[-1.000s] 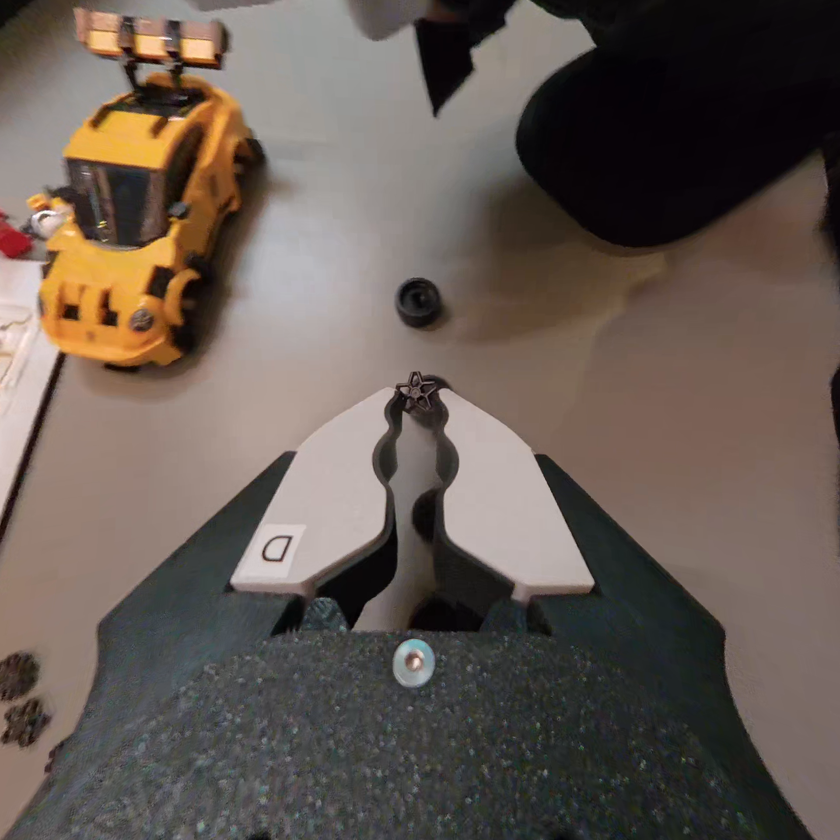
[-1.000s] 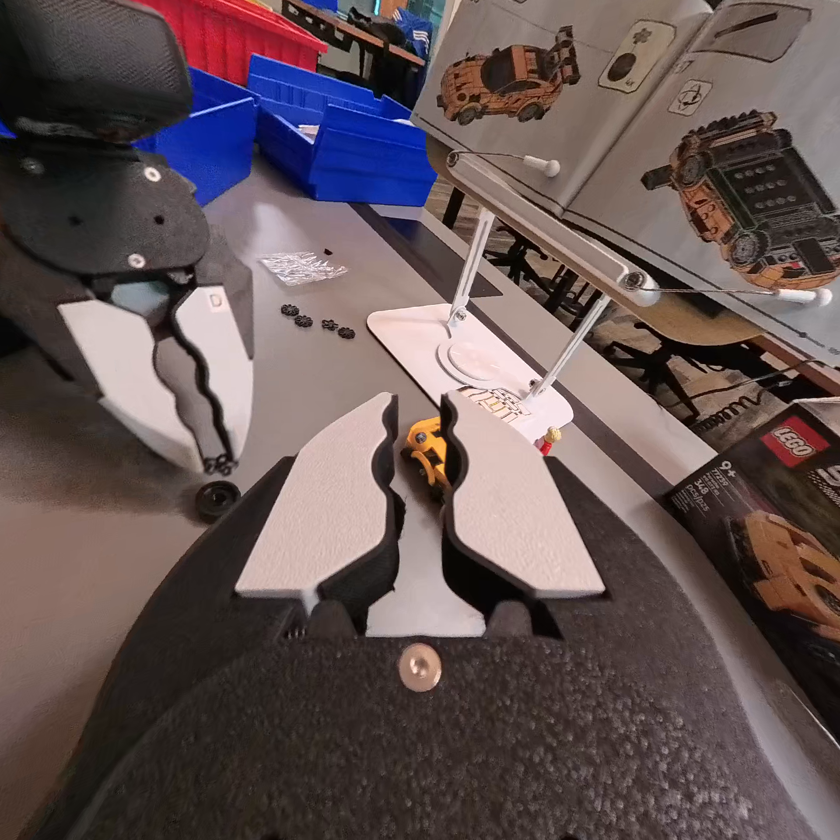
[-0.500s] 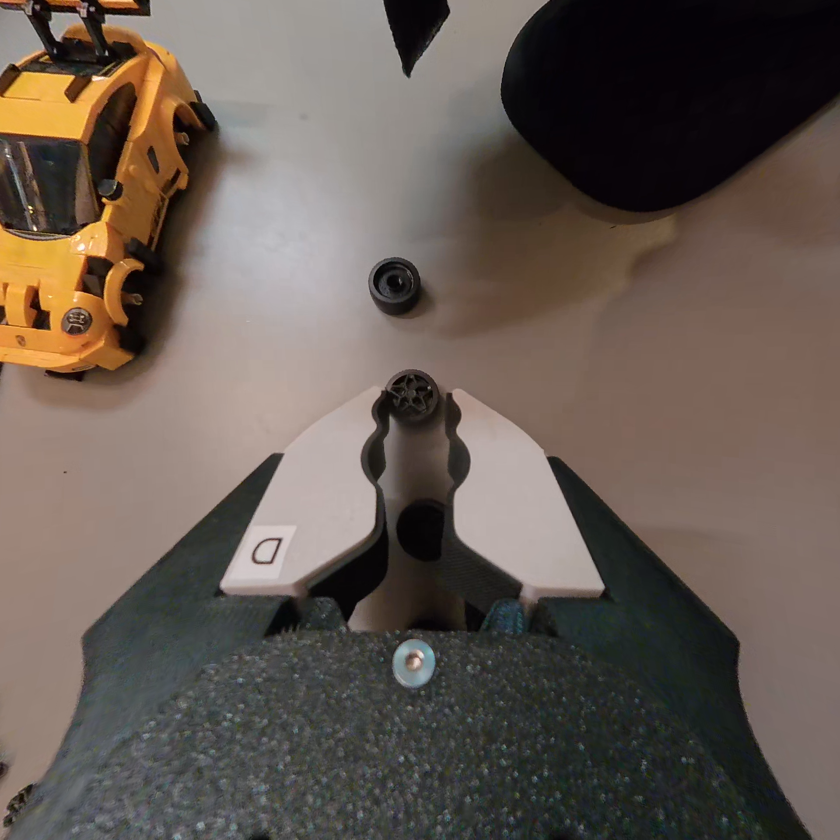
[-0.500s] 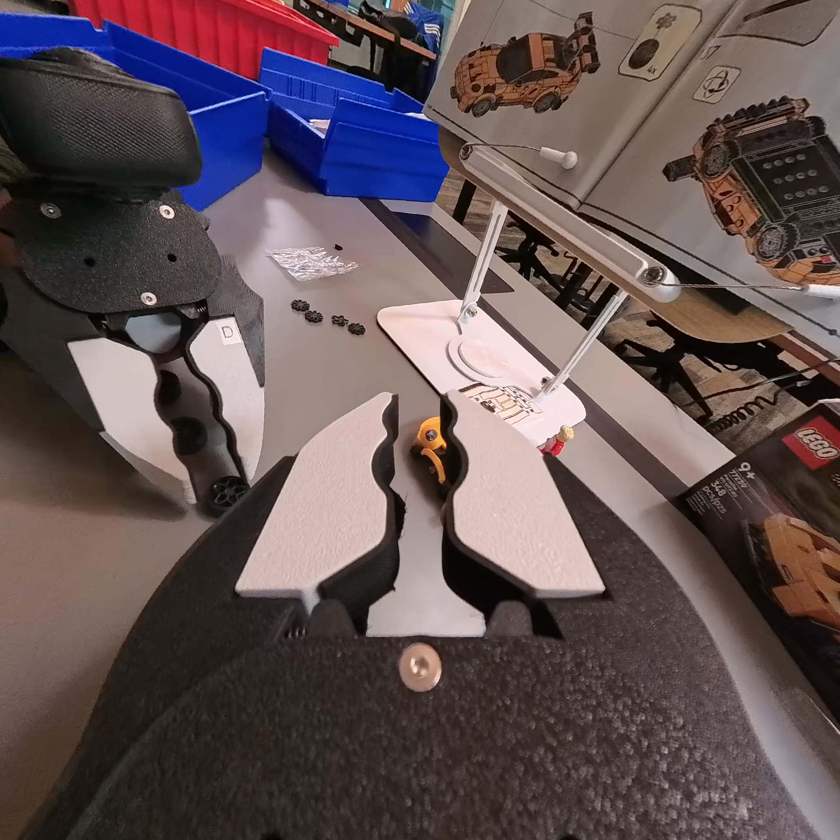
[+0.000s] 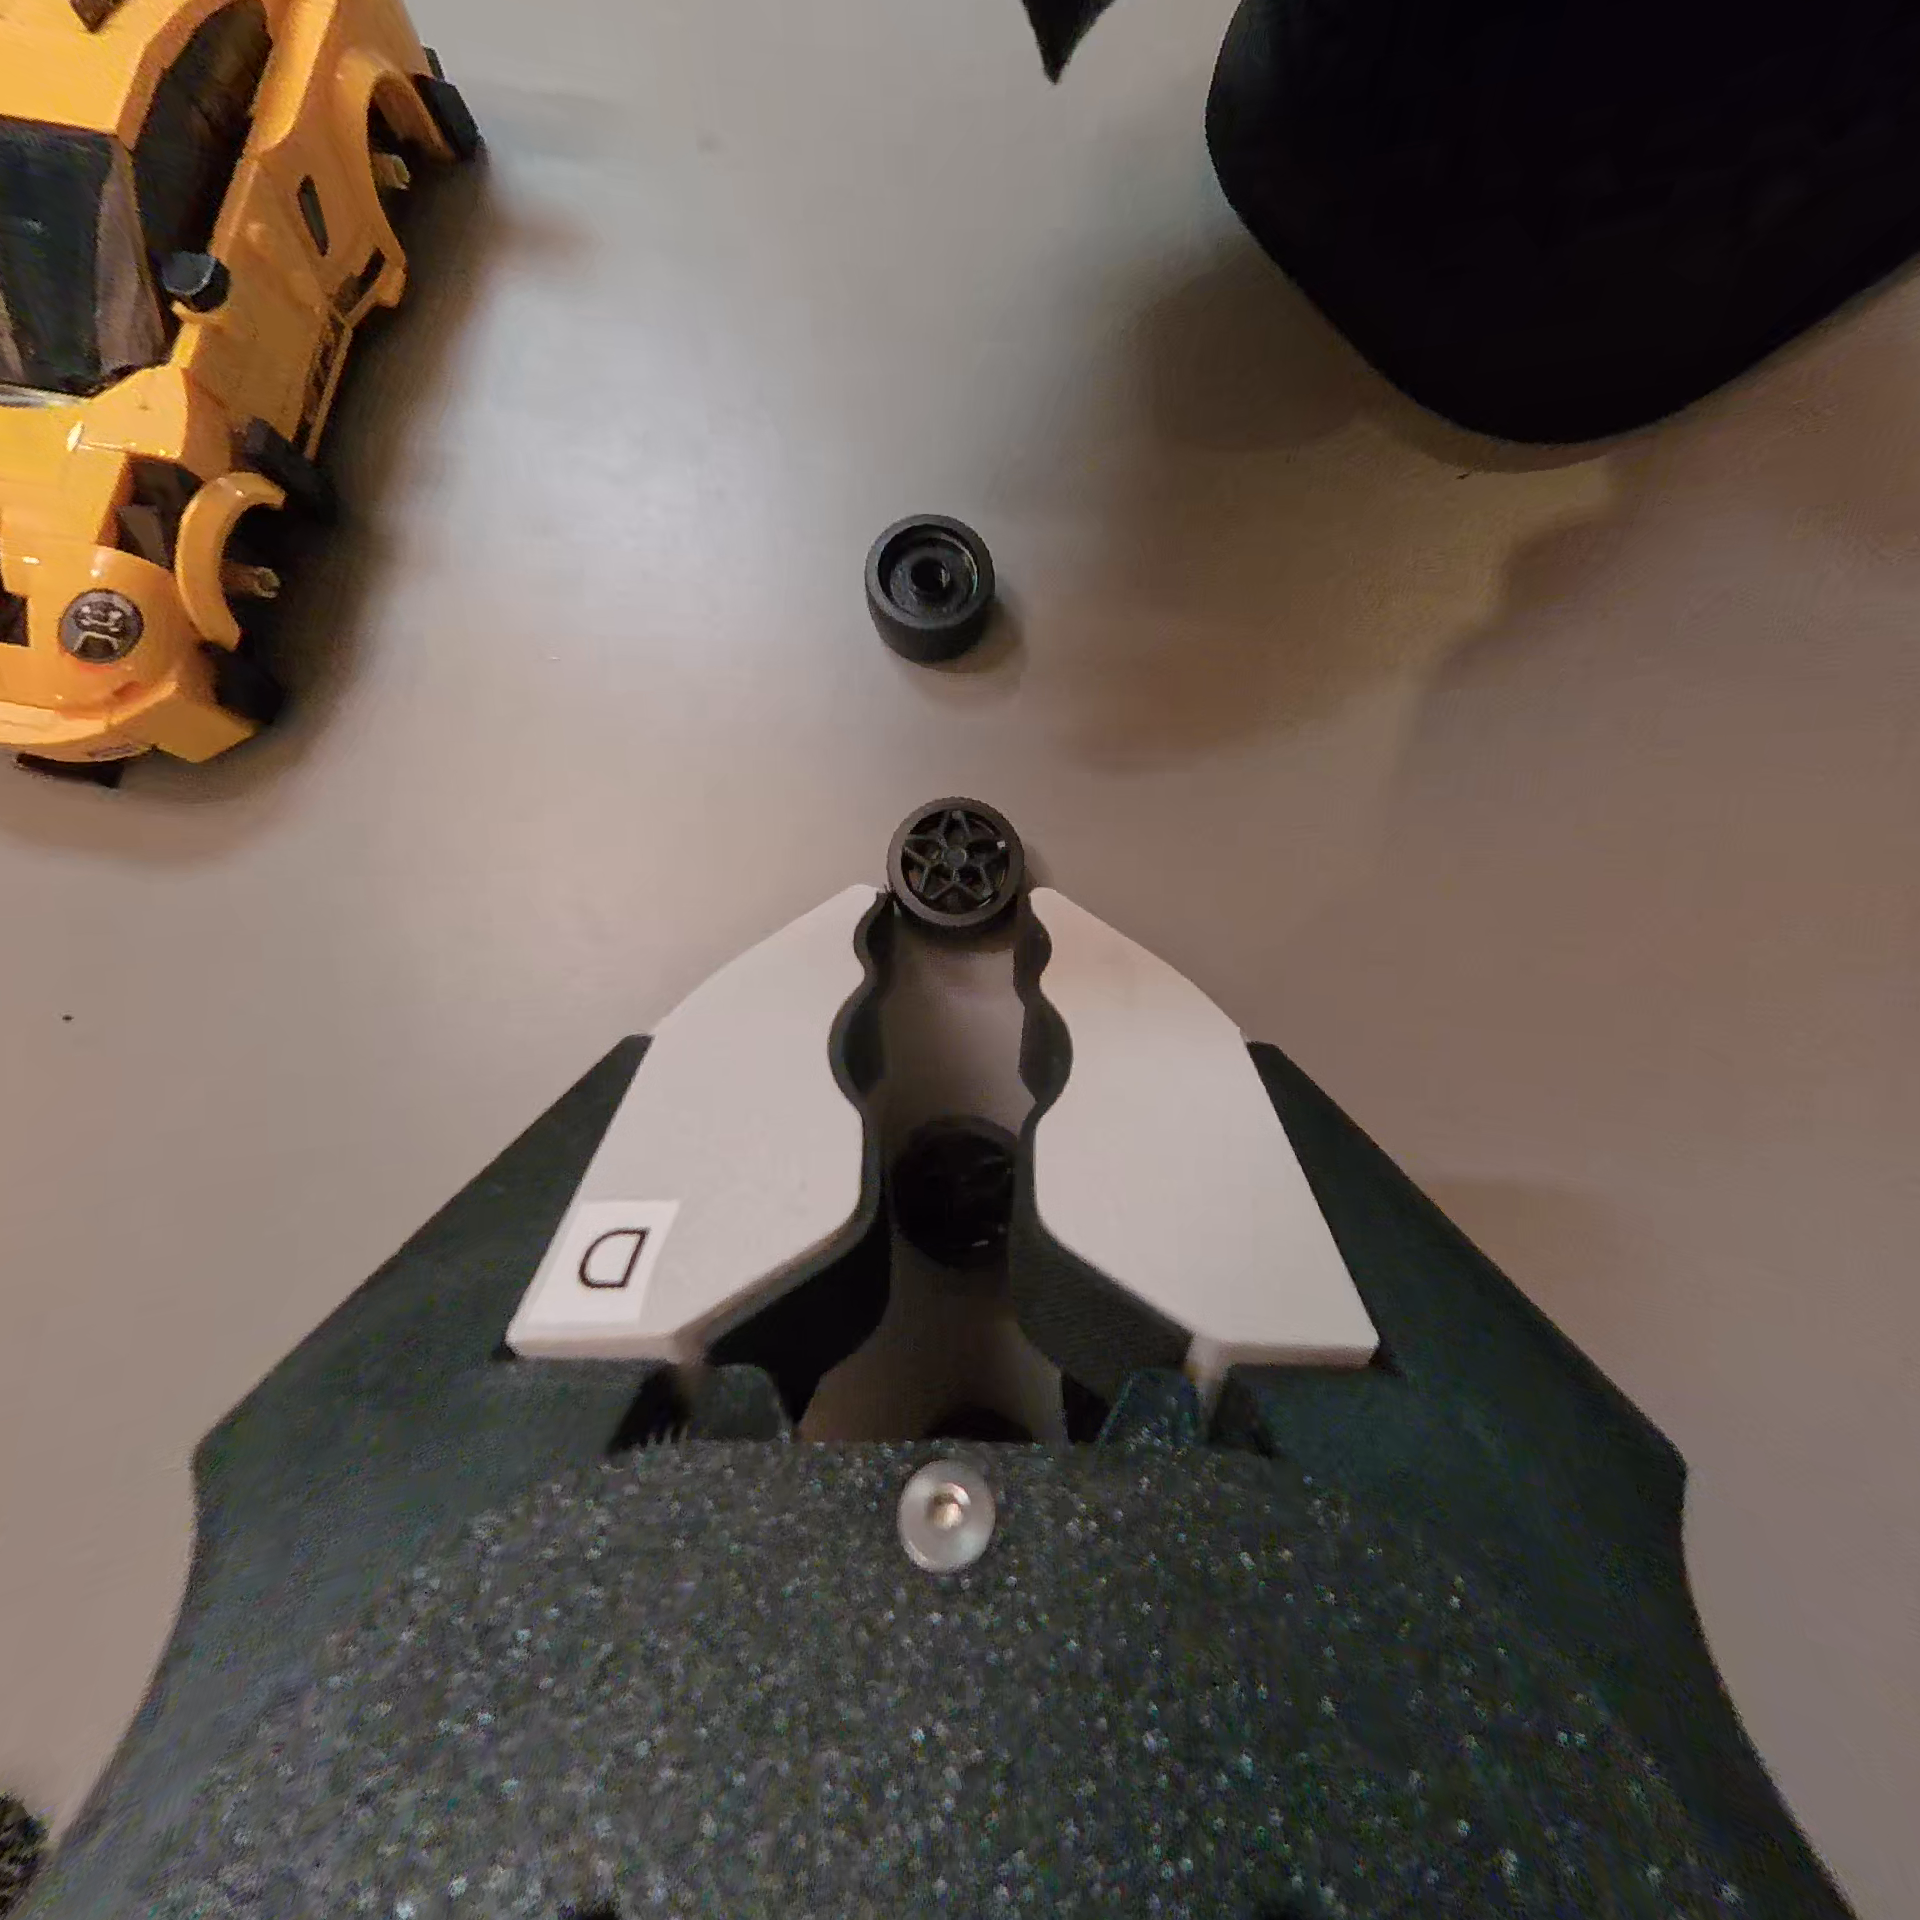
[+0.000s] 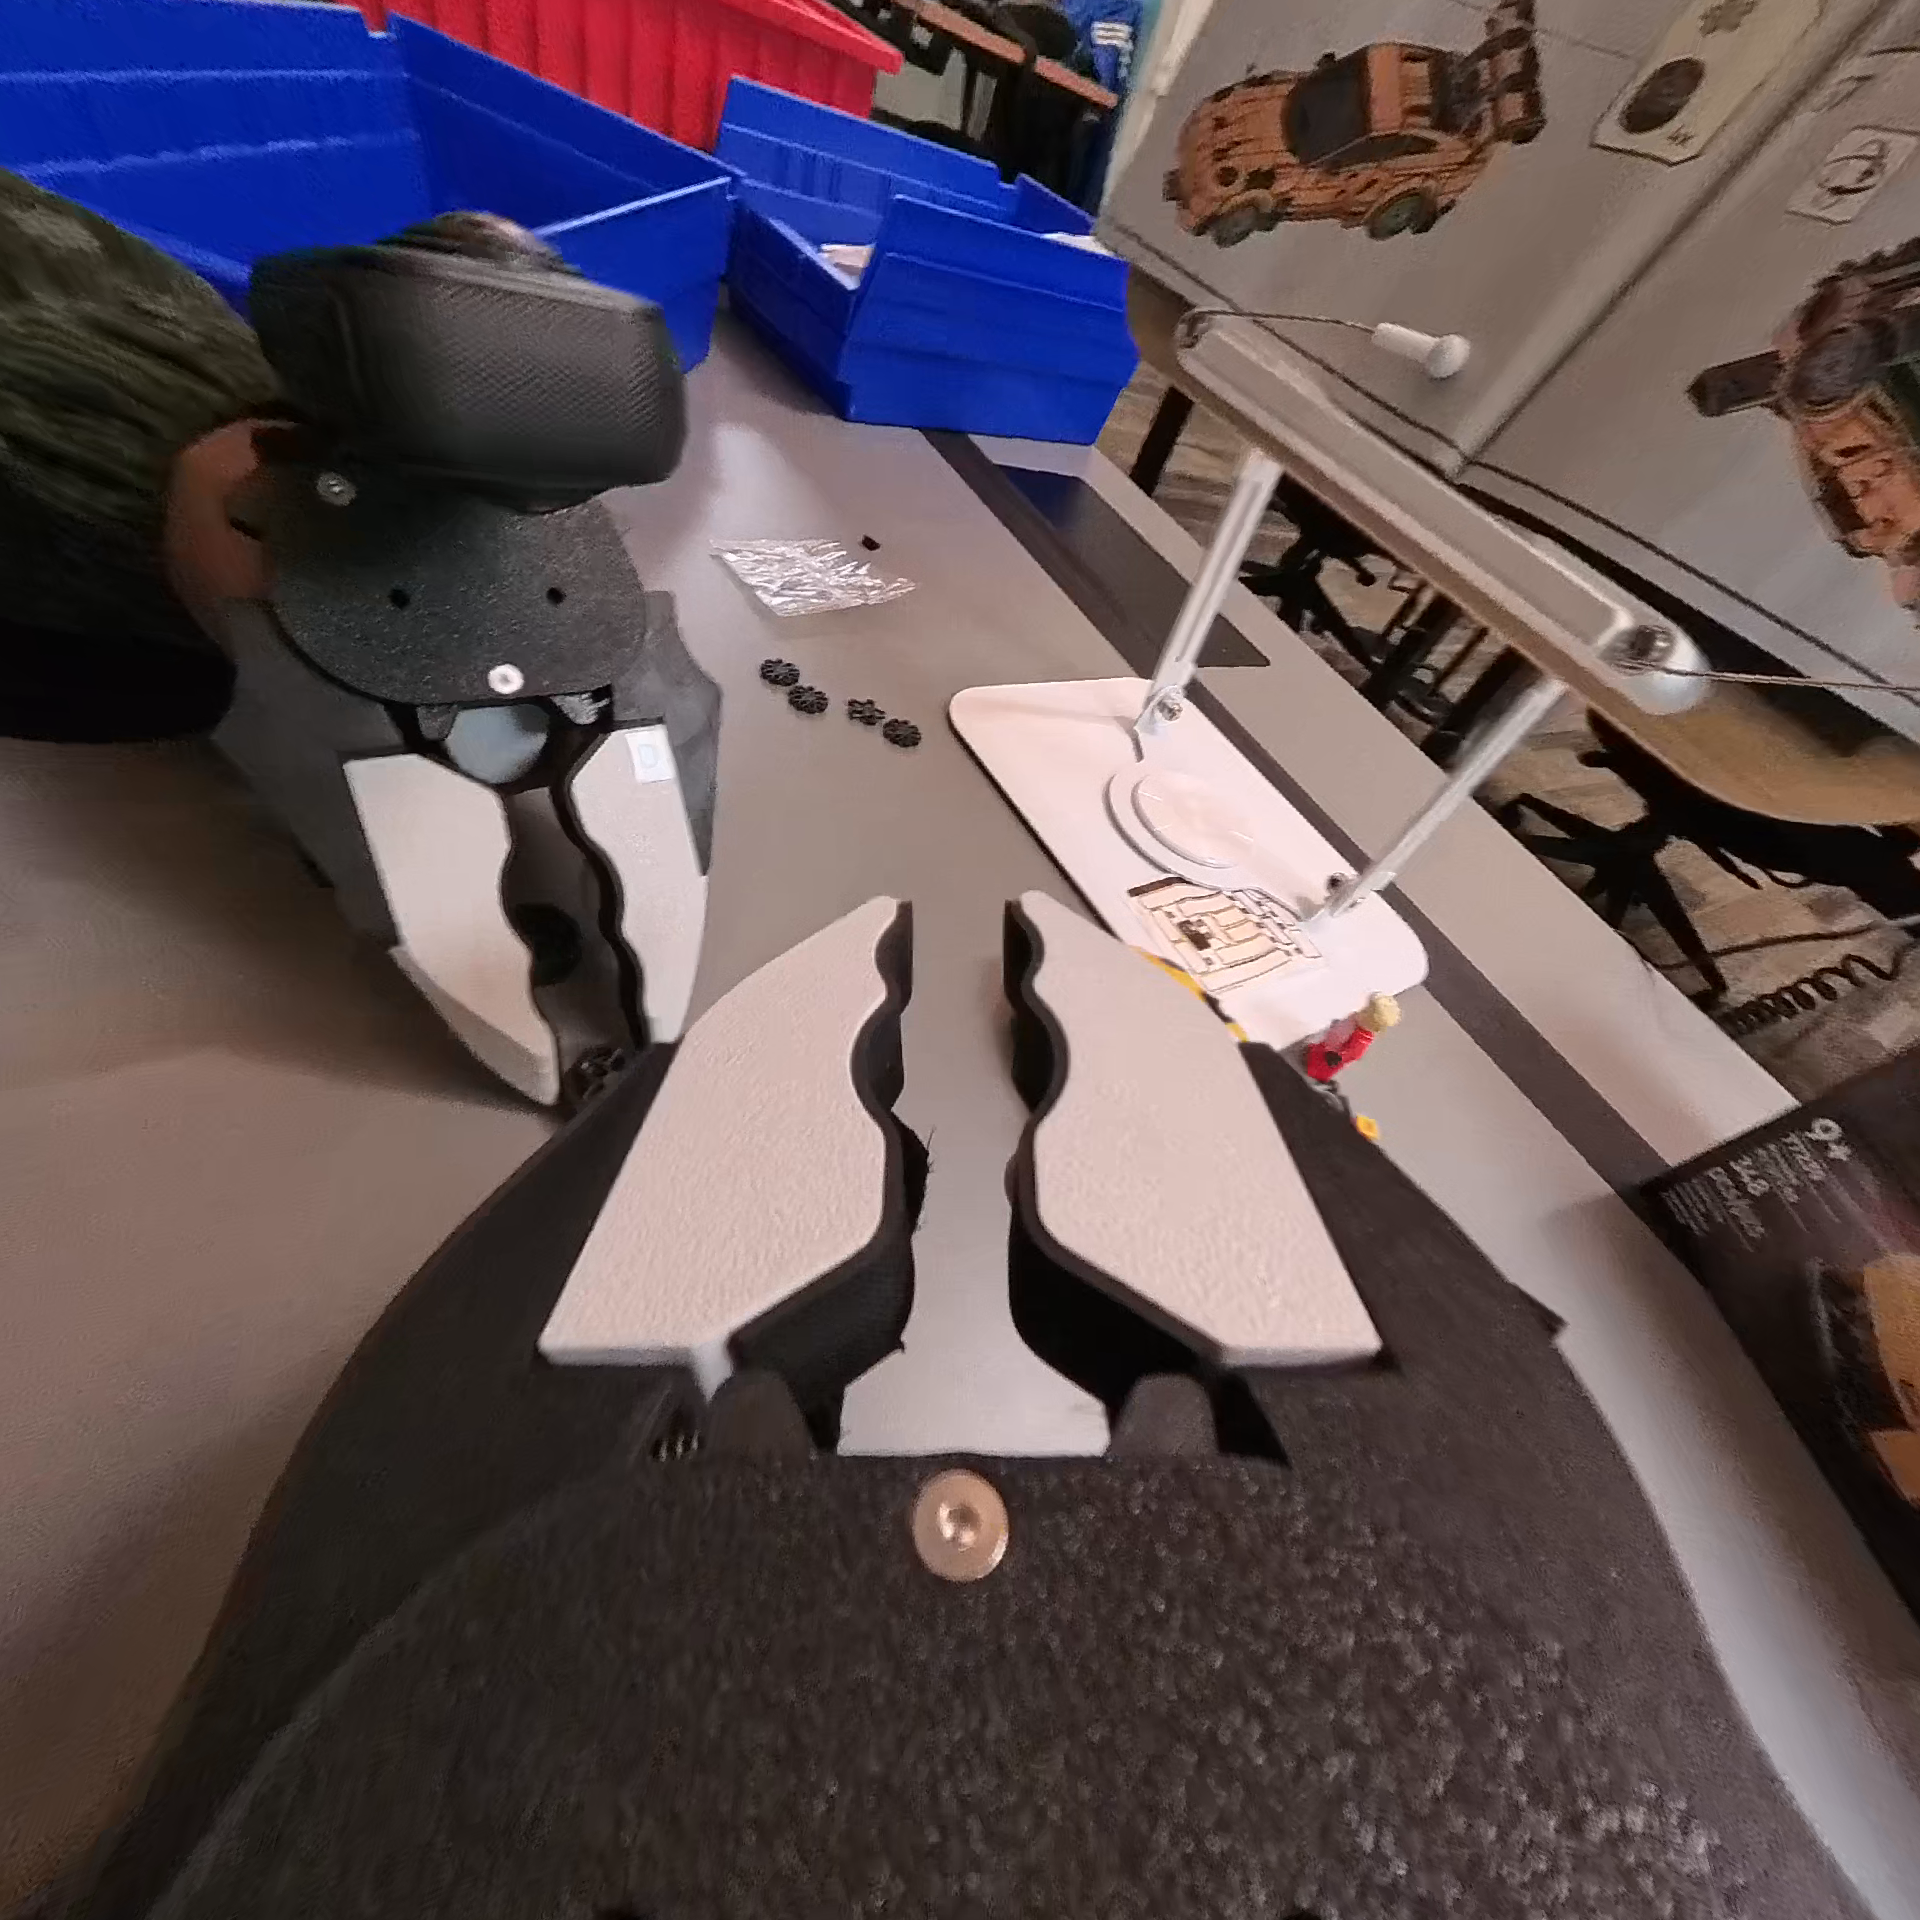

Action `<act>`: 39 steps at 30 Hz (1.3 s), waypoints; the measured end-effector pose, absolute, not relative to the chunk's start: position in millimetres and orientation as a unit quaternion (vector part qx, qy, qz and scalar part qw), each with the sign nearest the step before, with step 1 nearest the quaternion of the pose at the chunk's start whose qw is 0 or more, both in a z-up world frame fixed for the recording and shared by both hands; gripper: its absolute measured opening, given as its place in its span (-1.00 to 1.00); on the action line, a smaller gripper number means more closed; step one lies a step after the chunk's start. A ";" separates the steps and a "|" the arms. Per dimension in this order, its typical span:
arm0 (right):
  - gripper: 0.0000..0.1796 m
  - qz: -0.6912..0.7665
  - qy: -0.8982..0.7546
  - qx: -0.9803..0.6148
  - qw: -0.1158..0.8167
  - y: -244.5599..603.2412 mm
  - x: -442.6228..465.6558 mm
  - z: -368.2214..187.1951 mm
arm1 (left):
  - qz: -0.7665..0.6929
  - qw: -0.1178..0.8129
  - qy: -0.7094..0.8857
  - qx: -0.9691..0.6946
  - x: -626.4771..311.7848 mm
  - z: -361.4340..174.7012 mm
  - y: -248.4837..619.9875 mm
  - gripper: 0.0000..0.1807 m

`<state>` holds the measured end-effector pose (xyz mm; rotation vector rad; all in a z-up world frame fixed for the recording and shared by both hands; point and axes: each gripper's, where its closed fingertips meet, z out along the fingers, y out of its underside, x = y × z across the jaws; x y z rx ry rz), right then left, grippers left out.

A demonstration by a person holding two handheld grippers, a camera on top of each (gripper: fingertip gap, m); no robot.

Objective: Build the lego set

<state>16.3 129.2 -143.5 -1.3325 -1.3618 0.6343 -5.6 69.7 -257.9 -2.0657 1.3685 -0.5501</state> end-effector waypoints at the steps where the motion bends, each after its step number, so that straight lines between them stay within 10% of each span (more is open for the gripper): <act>1: -0.82 0.270 -0.586 -0.552 0.528 123.3 14.7 -146.5 | -0.208 0.298 0.514 -0.777 -5.8 -257.5 70.0 -0.76; 12: -0.57 0.155 -0.749 -0.370 0.528 62.0 -18.1 -186.8 | -0.257 0.288 0.517 -0.764 -24.9 -208.0 65.3 -0.77; 39: -0.84 0.156 -0.648 -0.337 0.666 50.5 -32.1 -122.1 | -0.446 0.325 0.402 -0.731 -17.6 -126.9 45.7 -0.77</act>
